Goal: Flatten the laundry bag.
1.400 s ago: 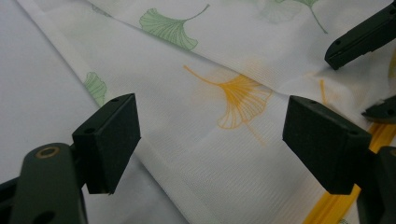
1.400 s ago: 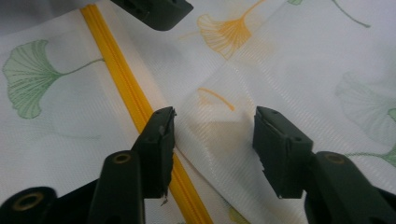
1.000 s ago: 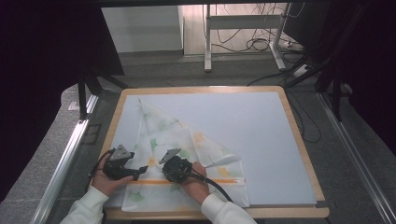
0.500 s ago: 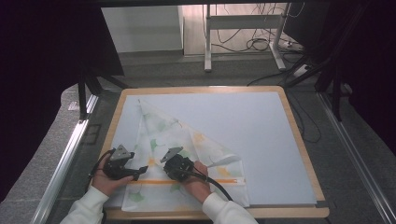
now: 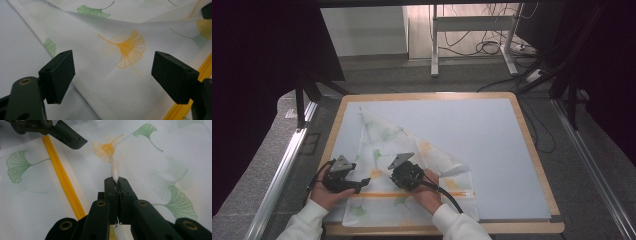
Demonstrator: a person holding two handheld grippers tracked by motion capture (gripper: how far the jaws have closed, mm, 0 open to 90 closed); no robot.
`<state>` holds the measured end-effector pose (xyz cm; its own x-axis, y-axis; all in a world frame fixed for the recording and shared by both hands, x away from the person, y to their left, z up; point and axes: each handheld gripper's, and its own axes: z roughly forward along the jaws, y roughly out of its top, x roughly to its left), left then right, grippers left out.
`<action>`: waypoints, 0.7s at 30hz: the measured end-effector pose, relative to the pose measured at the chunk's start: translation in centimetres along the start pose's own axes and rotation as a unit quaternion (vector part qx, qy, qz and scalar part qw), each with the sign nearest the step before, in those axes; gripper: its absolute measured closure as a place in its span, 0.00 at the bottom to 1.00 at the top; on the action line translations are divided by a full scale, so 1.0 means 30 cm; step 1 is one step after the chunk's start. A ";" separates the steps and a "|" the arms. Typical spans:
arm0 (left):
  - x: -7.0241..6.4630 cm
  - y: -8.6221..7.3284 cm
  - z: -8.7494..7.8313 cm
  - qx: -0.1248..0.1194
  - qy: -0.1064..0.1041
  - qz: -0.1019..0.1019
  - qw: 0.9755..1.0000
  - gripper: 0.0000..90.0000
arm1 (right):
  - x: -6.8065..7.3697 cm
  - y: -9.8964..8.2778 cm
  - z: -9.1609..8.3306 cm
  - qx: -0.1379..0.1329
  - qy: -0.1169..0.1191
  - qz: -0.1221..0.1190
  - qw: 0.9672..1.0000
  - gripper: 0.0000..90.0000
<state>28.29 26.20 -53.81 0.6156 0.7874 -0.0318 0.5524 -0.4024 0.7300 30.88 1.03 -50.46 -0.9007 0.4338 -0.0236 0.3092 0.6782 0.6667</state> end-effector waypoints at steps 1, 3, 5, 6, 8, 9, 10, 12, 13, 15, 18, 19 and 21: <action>0.000 0.000 0.000 0.000 0.000 0.000 1.000 0.21 | -0.003 0.000 -0.002 -0.001 0.000 0.001 1.000 0.96; 0.000 0.000 -0.001 0.000 0.000 0.000 1.000 0.21 | -0.009 0.000 -0.007 -0.001 -0.001 0.002 1.000 0.96; 0.000 0.000 0.000 0.000 0.000 0.001 1.000 0.21 | -0.016 0.001 -0.012 -0.001 -0.002 0.003 1.000 0.96; 0.000 0.000 0.000 0.000 0.000 0.001 1.000 0.21 | -0.019 0.001 -0.015 -0.002 -0.001 0.005 1.000 0.96; 0.001 0.000 -0.001 -0.001 -0.001 0.001 1.000 0.21 | -0.026 0.002 -0.022 -0.003 -0.003 0.008 1.000 0.96; 0.001 0.000 -0.001 -0.001 0.000 0.001 1.000 0.21 | -0.030 0.002 -0.026 -0.004 -0.003 0.009 1.000 0.96; 0.001 0.000 -0.001 -0.002 0.000 0.000 1.000 0.21 | -0.033 0.002 -0.029 -0.005 -0.004 0.010 1.000 0.96; 0.001 0.000 -0.002 -0.002 0.000 0.000 1.000 0.21 | -0.042 0.003 -0.038 -0.008 -0.005 0.011 1.000 0.96; 0.001 0.000 -0.002 -0.002 0.000 0.000 1.000 0.21 | -0.045 0.004 -0.044 -0.010 -0.007 0.013 1.000 0.96; 0.001 0.000 -0.001 -0.001 0.000 0.000 1.000 0.21 | -0.056 0.005 -0.060 -0.015 -0.011 0.018 1.000 0.96; 0.001 0.000 -0.001 -0.001 0.000 0.000 1.000 0.21 | -0.066 0.006 -0.071 -0.021 -0.012 0.020 1.000 0.96; 0.001 0.000 -0.001 -0.001 0.000 0.000 1.000 0.21 | -0.071 0.005 -0.077 -0.023 -0.015 0.022 0.999 0.96; 0.001 0.000 -0.001 -0.001 0.000 0.001 1.000 0.21 | -0.079 0.004 -0.085 -0.026 -0.019 0.025 0.999 0.96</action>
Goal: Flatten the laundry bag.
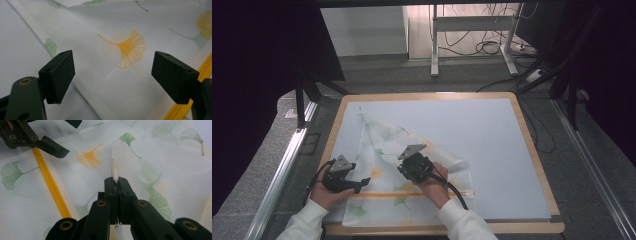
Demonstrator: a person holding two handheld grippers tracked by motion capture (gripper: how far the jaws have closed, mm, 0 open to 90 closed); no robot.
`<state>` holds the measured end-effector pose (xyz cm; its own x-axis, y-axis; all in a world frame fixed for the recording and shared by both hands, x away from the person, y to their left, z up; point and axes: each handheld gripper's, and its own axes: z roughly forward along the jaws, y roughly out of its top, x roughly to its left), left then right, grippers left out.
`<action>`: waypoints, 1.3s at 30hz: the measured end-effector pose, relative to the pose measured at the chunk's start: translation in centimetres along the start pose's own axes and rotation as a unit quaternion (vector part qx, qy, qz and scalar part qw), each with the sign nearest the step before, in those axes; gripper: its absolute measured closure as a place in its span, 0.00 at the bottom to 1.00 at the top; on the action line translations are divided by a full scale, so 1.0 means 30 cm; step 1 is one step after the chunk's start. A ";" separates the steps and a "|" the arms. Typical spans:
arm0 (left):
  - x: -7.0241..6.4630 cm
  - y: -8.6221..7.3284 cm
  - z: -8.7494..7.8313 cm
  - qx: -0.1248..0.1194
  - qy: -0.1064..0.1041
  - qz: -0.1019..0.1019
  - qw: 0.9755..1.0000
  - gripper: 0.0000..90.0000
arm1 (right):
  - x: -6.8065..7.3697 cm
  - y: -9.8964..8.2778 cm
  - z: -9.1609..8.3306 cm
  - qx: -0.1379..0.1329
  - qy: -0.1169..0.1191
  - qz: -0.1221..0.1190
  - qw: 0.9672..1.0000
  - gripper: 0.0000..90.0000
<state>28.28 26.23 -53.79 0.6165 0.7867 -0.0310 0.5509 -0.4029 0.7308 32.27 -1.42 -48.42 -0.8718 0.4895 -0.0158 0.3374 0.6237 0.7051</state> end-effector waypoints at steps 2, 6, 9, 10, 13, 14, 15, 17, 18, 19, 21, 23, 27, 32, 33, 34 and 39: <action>0.000 0.000 -0.001 -0.001 0.000 -0.001 1.000 0.21 | -0.007 0.000 -0.006 -0.004 -0.002 0.002 1.000 0.96; 0.000 0.000 0.000 0.000 0.000 0.000 1.000 0.21 | -0.018 0.002 -0.019 -0.008 -0.005 0.003 1.000 0.96; 0.001 0.000 0.000 -0.001 0.000 0.001 1.000 0.21 | -0.026 0.003 -0.030 -0.011 -0.010 0.008 1.000 0.96; 0.001 0.000 -0.001 -0.001 0.000 0.001 1.000 0.21 | -0.026 0.003 -0.030 -0.011 -0.010 0.008 1.000 0.96; 0.002 0.000 -0.001 -0.002 0.001 0.001 1.000 0.21 | -0.033 0.004 -0.038 -0.014 -0.012 0.010 1.000 0.96; 0.002 0.000 -0.001 -0.002 0.001 0.001 1.000 0.21 | -0.037 0.004 -0.041 -0.016 -0.012 0.009 1.000 0.96; 0.001 0.000 -0.001 -0.002 0.001 0.000 1.000 0.21 | -0.042 0.004 -0.046 -0.018 -0.014 0.011 1.000 0.96; 0.001 0.000 -0.001 -0.002 0.001 0.001 1.000 0.21 | -0.044 0.004 -0.048 -0.019 -0.016 0.013 1.000 0.96; 0.001 0.000 -0.001 -0.002 0.001 0.001 1.000 0.21 | -0.047 0.004 -0.051 -0.019 -0.016 0.014 1.000 0.96; 0.001 0.000 -0.001 -0.002 0.001 0.000 1.000 0.21 | -0.050 0.004 -0.054 -0.020 -0.018 0.017 0.999 0.96; 0.001 0.000 -0.001 -0.002 0.001 0.000 1.000 0.21 | -0.059 0.004 -0.061 -0.023 -0.019 0.019 0.999 0.96; 0.001 0.000 -0.001 -0.002 0.001 0.000 1.000 0.21 | -0.065 0.004 -0.067 -0.026 -0.022 0.022 0.999 0.96; 0.001 0.000 0.000 -0.002 0.000 0.000 1.000 0.21 | -0.079 0.004 -0.082 -0.032 -0.026 0.027 0.999 0.96; 0.000 0.000 0.000 -0.001 0.000 0.001 1.000 0.21 | -0.097 0.003 -0.100 -0.039 -0.030 0.033 0.998 0.96; 0.000 0.000 0.000 0.000 0.000 0.002 1.000 0.21 | -0.101 0.002 -0.103 -0.040 -0.031 0.035 0.998 0.96; 0.000 0.000 0.001 0.000 0.000 0.001 1.000 0.21 | -0.105 0.002 -0.106 -0.040 -0.032 0.036 0.998 0.96; 0.000 0.000 0.001 0.000 0.000 0.001 1.000 0.21 | -0.127 -0.005 -0.115 -0.044 -0.037 0.046 0.997 0.96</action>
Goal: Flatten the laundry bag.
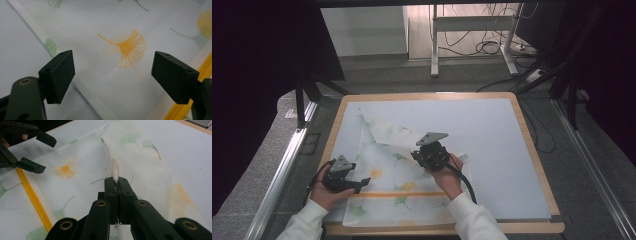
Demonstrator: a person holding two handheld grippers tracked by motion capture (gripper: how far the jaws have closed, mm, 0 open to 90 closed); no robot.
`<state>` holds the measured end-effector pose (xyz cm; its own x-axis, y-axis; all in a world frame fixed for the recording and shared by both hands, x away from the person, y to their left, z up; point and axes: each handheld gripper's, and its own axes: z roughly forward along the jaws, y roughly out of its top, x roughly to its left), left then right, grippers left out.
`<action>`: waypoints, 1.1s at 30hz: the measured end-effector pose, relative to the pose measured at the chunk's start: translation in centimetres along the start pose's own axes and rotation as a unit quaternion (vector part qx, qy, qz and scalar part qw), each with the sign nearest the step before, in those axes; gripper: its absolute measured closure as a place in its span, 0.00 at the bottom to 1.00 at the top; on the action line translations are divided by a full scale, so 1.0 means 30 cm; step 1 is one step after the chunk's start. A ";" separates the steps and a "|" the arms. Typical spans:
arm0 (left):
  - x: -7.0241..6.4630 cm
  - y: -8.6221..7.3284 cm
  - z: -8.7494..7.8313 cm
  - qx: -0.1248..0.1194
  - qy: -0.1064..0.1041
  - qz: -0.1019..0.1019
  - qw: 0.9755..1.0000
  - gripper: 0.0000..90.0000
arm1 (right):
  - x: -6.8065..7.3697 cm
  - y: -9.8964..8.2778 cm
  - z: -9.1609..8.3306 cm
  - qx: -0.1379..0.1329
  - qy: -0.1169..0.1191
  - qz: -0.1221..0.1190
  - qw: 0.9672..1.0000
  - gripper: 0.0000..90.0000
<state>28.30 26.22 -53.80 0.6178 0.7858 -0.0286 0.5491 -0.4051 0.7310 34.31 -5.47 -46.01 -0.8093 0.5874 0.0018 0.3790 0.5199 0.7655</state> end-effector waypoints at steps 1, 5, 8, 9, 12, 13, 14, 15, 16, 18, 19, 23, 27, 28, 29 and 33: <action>0.000 0.000 0.000 0.000 0.000 0.000 1.000 0.21 | -0.005 -0.001 -0.001 0.001 -0.001 0.003 1.000 0.96; 0.000 0.000 0.000 0.000 0.000 0.000 1.000 0.21 | -0.021 -0.006 -0.004 0.000 -0.006 0.009 1.000 0.96; 0.000 0.000 0.001 0.000 0.000 0.000 1.000 0.21 | -0.039 -0.008 -0.012 -0.004 -0.011 0.017 1.000 0.96; -0.001 0.000 0.001 0.001 0.000 0.000 1.000 0.21 | -0.039 -0.008 -0.012 -0.004 -0.011 0.017 1.000 0.96; -0.001 0.000 0.001 0.001 0.000 0.000 1.000 0.21 | -0.051 -0.009 -0.021 -0.008 -0.013 0.021 1.000 0.96; -0.001 0.000 0.001 0.001 0.000 0.000 1.000 0.21 | -0.057 -0.009 -0.025 -0.010 -0.015 0.023 1.000 0.96; -0.001 0.000 0.001 0.001 0.000 -0.001 1.000 0.21 | -0.062 -0.010 -0.030 -0.011 -0.016 0.024 1.000 0.96; -0.002 0.000 0.001 0.001 0.000 -0.001 1.000 0.21 | -0.067 -0.010 -0.033 -0.014 -0.017 0.027 0.999 0.96; -0.002 0.000 0.001 0.001 0.000 -0.001 1.000 0.21 | -0.071 -0.010 -0.036 -0.015 -0.018 0.028 0.999 0.96; -0.002 0.000 0.001 0.001 0.000 -0.001 1.000 0.21 | -0.081 -0.012 -0.042 -0.017 -0.020 0.030 0.999 0.96; -0.002 -0.001 0.001 0.001 0.000 -0.001 1.000 0.21 | -0.086 -0.013 -0.044 -0.018 -0.021 0.033 0.999 0.96; -0.002 0.000 0.002 0.002 -0.001 -0.001 1.000 0.21 | -0.103 -0.017 -0.048 -0.021 -0.026 0.037 0.999 0.96; -0.001 0.000 0.001 0.004 -0.001 0.001 1.000 0.21 | -0.122 -0.020 -0.049 -0.022 -0.031 0.043 0.998 0.96; -0.001 0.000 0.002 0.004 0.000 0.001 1.000 0.21 | -0.127 -0.021 -0.049 -0.023 -0.032 0.045 0.998 0.96; -0.001 0.000 0.001 0.004 -0.001 0.002 1.000 0.21 | -0.134 -0.022 -0.051 -0.024 -0.034 0.048 0.998 0.96; -0.001 0.000 0.002 0.005 -0.001 0.002 1.000 0.21 | -0.155 -0.026 -0.056 -0.028 -0.038 0.056 0.997 0.96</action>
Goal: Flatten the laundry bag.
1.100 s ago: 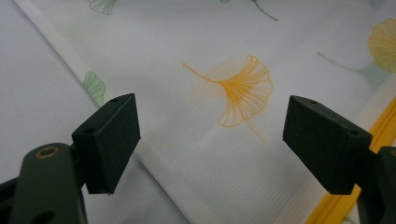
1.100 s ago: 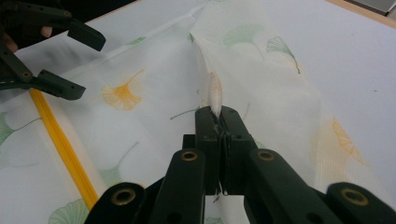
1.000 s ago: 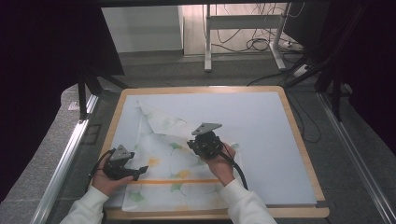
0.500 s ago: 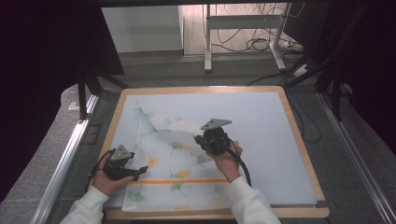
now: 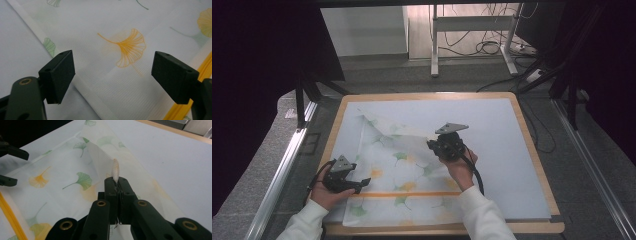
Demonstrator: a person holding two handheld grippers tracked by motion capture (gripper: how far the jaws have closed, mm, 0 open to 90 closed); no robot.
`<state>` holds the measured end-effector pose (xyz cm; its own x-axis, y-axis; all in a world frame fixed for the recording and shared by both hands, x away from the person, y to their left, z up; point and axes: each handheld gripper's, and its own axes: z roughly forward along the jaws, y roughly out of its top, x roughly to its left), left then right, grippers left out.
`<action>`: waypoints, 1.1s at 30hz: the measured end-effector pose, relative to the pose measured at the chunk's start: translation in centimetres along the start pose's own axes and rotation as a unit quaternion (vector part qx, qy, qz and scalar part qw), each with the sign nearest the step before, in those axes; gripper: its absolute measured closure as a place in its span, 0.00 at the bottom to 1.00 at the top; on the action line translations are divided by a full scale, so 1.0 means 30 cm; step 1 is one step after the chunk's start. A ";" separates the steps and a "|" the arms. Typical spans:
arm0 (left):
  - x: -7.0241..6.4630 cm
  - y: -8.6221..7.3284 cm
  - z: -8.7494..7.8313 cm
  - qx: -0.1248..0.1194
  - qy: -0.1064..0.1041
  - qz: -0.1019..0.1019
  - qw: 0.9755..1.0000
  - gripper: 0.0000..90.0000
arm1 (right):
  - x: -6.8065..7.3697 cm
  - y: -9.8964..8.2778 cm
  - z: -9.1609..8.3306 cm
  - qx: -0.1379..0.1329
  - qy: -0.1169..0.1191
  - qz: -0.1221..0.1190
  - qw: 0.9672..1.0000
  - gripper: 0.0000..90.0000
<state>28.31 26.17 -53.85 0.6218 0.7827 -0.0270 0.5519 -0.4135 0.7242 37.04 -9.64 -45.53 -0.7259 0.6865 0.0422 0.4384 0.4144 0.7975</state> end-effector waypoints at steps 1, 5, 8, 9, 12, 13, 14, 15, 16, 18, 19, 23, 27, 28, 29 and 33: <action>0.000 0.000 0.000 0.000 0.000 0.000 1.000 0.21 | -0.009 -0.001 -0.001 -0.001 -0.001 0.002 1.000 0.96; 0.000 0.000 0.000 0.000 0.000 0.000 1.000 0.21 | -0.033 -0.003 -0.004 -0.004 -0.006 0.010 1.000 0.96; 0.000 0.000 0.001 0.000 0.001 0.001 1.000 0.21 | -0.049 -0.003 -0.002 -0.006 -0.010 0.015 1.000 0.96; 0.000 0.000 0.000 0.000 0.001 0.000 1.000 0.21 | -0.053 -0.003 -0.001 -0.007 -0.011 0.016 1.000 0.96; 0.000 0.000 -0.001 -0.001 0.002 -0.001 1.000 0.21 | -0.067 -0.003 0.003 -0.007 -0.013 0.019 1.000 0.96; 0.000 0.000 -0.001 -0.001 0.002 -0.001 1.000 0.21 | -0.073 -0.001 0.005 -0.006 -0.014 0.021 1.000 0.96; -0.001 0.000 -0.001 -0.001 0.002 -0.001 1.000 0.21 | -0.078 0.002 0.005 -0.005 -0.015 0.022 1.000 0.96; 0.000 0.000 -0.001 -0.001 0.002 -0.001 1.000 0.21 | -0.082 0.004 0.004 -0.007 -0.016 0.022 1.000 0.96; 0.000 0.000 -0.001 -0.001 0.002 -0.001 1.000 0.21 | -0.090 0.007 0.002 -0.009 -0.018 0.023 1.000 0.96; 0.000 0.000 -0.001 -0.001 0.003 -0.001 1.000 0.21 | -0.102 0.012 0.001 -0.012 -0.020 0.026 0.999 0.96; 0.000 -0.001 -0.001 -0.001 0.003 -0.001 1.000 0.21 | -0.107 0.014 0.001 -0.012 -0.021 0.026 0.999 0.96; 0.002 -0.001 0.000 -0.001 0.002 0.001 1.000 0.21 | -0.151 0.020 0.015 -0.009 -0.032 0.037 0.999 0.96; 0.001 -0.001 0.000 -0.001 -0.001 0.002 1.000 0.21 | -0.187 0.028 0.022 -0.011 -0.040 0.046 0.998 0.96; 0.002 -0.001 0.000 -0.001 -0.002 0.002 1.000 0.21 | -0.202 0.032 0.024 -0.010 -0.043 0.049 0.998 0.96; 0.002 -0.001 0.000 -0.001 -0.002 0.002 1.000 0.21 | -0.211 0.035 0.026 -0.011 -0.046 0.049 0.998 0.96; 0.002 -0.001 0.002 0.000 -0.002 0.005 1.000 0.21 | -0.253 0.042 0.042 -0.006 -0.058 0.057 0.997 0.96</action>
<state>28.38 26.21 -53.91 0.6294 0.7767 -0.0230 0.5463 -0.4213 0.7239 43.76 -13.58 -45.60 -0.6059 0.7930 0.0633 0.5076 0.3240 0.7984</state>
